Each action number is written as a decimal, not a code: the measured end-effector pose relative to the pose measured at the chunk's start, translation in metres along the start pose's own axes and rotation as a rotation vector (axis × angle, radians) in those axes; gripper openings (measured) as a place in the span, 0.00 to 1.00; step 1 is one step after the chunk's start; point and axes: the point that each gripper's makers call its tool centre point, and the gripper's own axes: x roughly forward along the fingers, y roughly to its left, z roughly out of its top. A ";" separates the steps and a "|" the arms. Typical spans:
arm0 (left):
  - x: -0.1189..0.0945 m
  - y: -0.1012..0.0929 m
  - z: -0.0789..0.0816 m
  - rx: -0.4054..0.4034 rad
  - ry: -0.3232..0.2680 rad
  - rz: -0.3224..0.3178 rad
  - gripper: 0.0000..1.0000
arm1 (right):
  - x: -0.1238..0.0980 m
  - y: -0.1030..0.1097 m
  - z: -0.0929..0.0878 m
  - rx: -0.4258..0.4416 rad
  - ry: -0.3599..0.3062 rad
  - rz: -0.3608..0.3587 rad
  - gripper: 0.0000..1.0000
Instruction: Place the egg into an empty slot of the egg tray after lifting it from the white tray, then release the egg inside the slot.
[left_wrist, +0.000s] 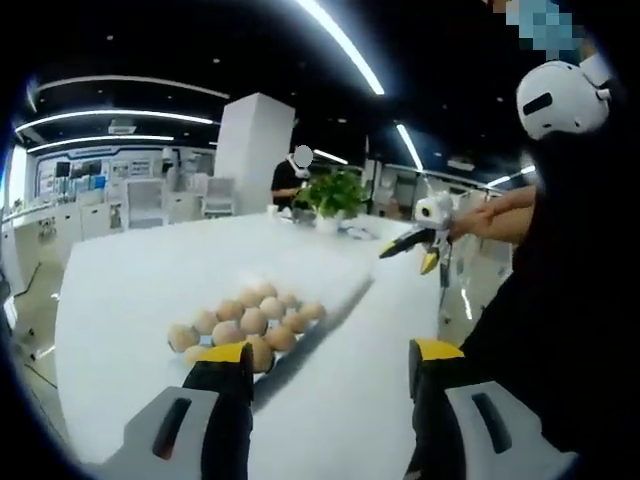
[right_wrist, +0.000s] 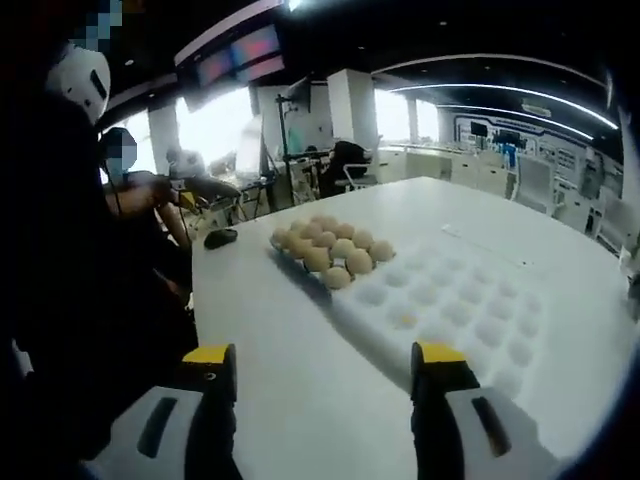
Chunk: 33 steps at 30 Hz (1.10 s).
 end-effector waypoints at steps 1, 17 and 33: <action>0.000 0.000 0.000 -0.002 -0.001 -0.001 0.62 | 0.000 0.000 0.000 -0.007 0.002 -0.001 0.73; 0.000 0.005 0.010 -0.009 -0.035 0.012 0.62 | 0.007 -0.012 0.033 -0.041 -0.073 -0.026 0.73; 0.002 0.006 0.011 -0.002 -0.027 -0.002 0.62 | 0.007 -0.014 0.035 -0.020 -0.091 -0.031 0.75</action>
